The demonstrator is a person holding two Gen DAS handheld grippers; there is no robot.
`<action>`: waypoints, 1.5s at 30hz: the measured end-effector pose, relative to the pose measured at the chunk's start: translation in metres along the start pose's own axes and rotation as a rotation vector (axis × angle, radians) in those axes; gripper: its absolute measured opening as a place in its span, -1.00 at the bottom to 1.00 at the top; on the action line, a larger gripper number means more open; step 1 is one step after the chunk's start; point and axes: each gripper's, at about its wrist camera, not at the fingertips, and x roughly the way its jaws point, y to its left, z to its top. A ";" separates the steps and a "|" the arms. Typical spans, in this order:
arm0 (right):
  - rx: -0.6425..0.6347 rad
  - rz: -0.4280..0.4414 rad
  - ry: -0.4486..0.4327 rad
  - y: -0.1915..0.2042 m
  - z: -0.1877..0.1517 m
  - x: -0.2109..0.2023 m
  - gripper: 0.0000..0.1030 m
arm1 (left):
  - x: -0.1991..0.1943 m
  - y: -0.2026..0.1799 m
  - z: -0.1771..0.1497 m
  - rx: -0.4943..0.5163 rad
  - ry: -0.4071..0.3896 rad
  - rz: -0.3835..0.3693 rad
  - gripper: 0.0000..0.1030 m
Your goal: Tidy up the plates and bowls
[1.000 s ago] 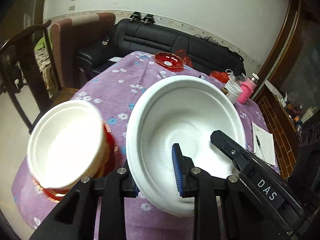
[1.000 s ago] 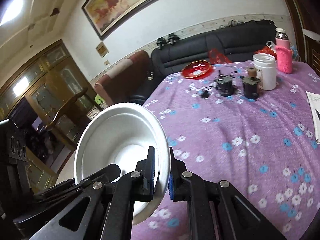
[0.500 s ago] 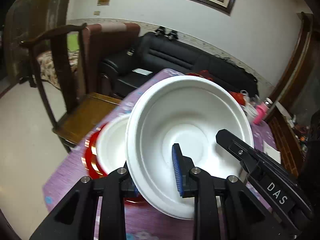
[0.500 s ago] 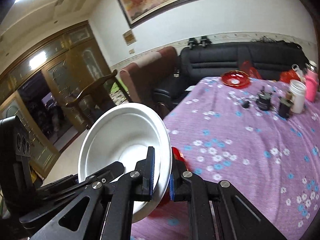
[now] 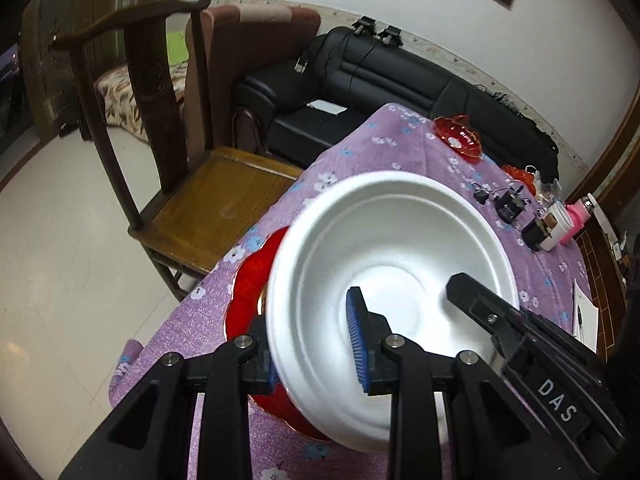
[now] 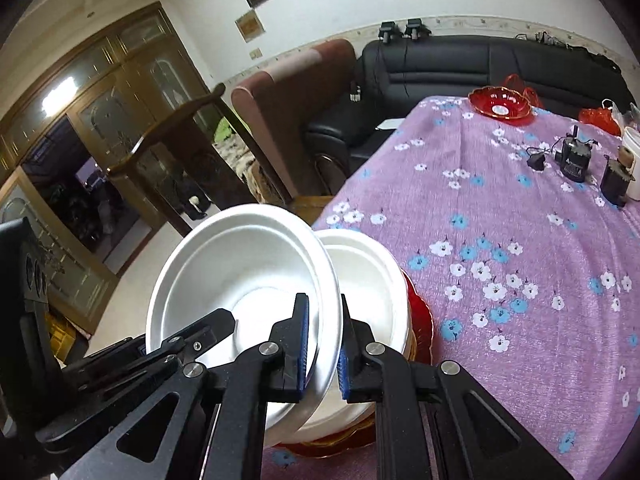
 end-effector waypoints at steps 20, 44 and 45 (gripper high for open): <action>-0.073 -0.098 -0.177 0.005 -0.004 -0.021 0.31 | -0.046 0.025 -0.018 -0.130 -0.129 -0.069 0.52; -0.041 -0.164 -0.342 -0.037 -0.075 -0.124 0.62 | -0.101 -0.030 -0.084 0.027 -0.401 0.073 0.83; -0.039 -0.167 -0.342 -0.039 -0.080 -0.125 0.62 | -0.102 -0.035 -0.087 0.040 -0.407 0.081 0.83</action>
